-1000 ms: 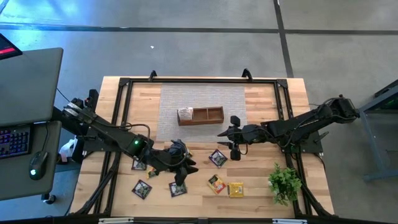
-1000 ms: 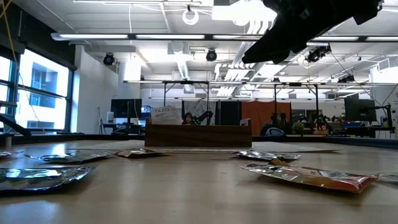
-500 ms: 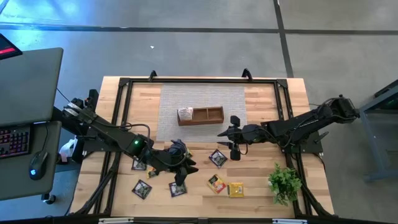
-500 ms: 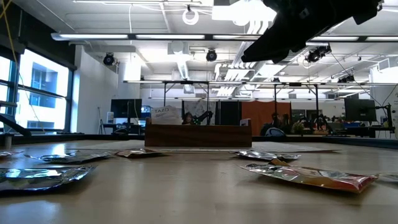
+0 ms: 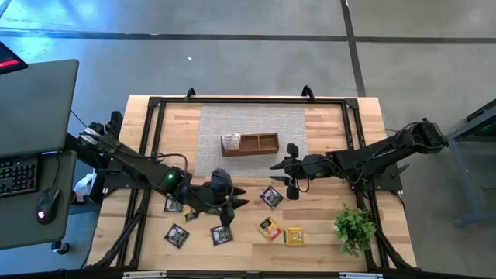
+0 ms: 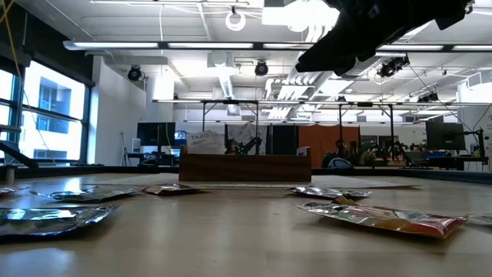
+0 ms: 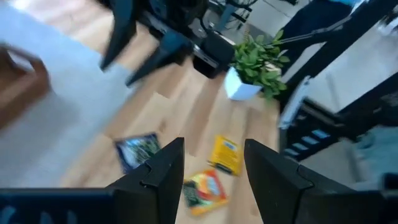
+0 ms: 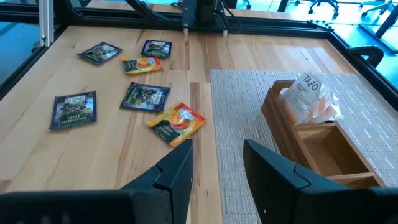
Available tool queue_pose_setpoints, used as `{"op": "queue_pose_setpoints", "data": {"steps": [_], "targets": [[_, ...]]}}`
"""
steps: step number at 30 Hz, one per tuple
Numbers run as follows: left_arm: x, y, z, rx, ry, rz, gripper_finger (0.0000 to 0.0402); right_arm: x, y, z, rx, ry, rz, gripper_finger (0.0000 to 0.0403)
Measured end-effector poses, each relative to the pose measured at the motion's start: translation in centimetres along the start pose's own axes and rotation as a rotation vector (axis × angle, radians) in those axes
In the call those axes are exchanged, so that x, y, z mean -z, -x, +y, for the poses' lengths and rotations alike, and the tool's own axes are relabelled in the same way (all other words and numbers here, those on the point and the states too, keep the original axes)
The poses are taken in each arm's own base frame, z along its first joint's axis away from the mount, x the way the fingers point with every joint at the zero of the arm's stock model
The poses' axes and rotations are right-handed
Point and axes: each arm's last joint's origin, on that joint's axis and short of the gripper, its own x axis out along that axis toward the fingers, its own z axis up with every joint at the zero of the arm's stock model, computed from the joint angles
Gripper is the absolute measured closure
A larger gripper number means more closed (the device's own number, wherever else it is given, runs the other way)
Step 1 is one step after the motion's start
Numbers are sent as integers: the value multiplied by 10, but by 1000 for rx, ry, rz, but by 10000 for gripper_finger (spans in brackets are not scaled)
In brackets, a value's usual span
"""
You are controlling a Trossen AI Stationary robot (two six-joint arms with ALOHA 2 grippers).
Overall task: Pick & Place Tea
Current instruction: Put the yellow tea bag into the middle section of the wooden organizer
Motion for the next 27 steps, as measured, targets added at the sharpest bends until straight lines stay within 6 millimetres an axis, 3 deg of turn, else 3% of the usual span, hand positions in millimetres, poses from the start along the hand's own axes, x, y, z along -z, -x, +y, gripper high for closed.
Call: {"op": "queue_pose_setpoints", "data": {"steps": [11, 21, 27], "targets": [[1, -2, 0, 111, -55, 108, 236, 0, 0, 0, 0, 0, 0, 265], [21, -29, 10, 11, -208, 194, 236, -1, 0, 0, -4, -4, -15, 265], [22, -51, 28, 31, -169, 308, 236, -2, 0, 0, -5, -10, -17, 265]]}}
